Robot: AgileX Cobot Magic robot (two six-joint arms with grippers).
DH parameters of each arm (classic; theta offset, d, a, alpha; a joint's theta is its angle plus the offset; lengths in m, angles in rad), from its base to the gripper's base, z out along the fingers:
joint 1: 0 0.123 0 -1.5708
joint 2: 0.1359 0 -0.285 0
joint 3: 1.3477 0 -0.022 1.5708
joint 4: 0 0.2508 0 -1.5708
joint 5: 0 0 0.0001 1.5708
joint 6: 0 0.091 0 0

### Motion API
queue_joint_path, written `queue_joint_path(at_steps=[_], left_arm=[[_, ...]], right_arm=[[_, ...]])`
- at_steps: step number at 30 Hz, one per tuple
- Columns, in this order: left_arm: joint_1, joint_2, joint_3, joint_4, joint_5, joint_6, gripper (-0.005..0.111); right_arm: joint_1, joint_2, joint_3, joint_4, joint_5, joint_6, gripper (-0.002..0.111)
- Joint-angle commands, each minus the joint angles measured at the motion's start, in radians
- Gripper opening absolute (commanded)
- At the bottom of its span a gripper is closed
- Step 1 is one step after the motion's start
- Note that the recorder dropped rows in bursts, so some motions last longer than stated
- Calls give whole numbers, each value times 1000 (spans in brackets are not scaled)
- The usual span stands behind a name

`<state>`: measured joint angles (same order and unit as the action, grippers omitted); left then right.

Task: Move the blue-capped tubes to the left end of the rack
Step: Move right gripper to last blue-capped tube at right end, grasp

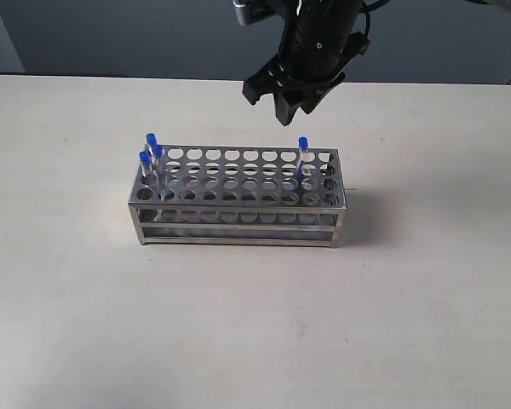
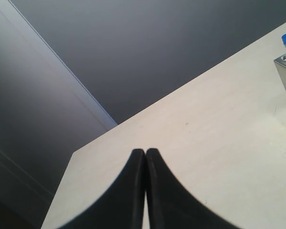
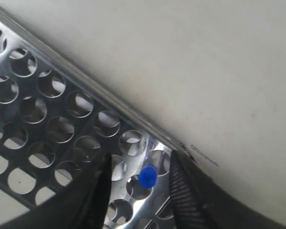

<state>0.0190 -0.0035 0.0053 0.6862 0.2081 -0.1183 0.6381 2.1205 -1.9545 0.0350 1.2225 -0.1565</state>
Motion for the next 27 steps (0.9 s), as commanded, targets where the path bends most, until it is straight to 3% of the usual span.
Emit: queue_joint_path(at_steps=[1, 21, 23, 27], left_arm=[[0, 3, -5, -1, -4, -3, 1], [0, 3, -5, -1, -4, -3, 1], [0, 3, -5, -1, -4, -3, 1], [0, 3, -5, -1, -4, -3, 1]], right_arm=[[-2, -5, 28, -15, -1, 4, 39], [-2, 70, 34, -77, -1, 17, 39], [-2, 70, 34, -98, -1, 30, 31], [-2, 70, 34, -104, -1, 30, -1]])
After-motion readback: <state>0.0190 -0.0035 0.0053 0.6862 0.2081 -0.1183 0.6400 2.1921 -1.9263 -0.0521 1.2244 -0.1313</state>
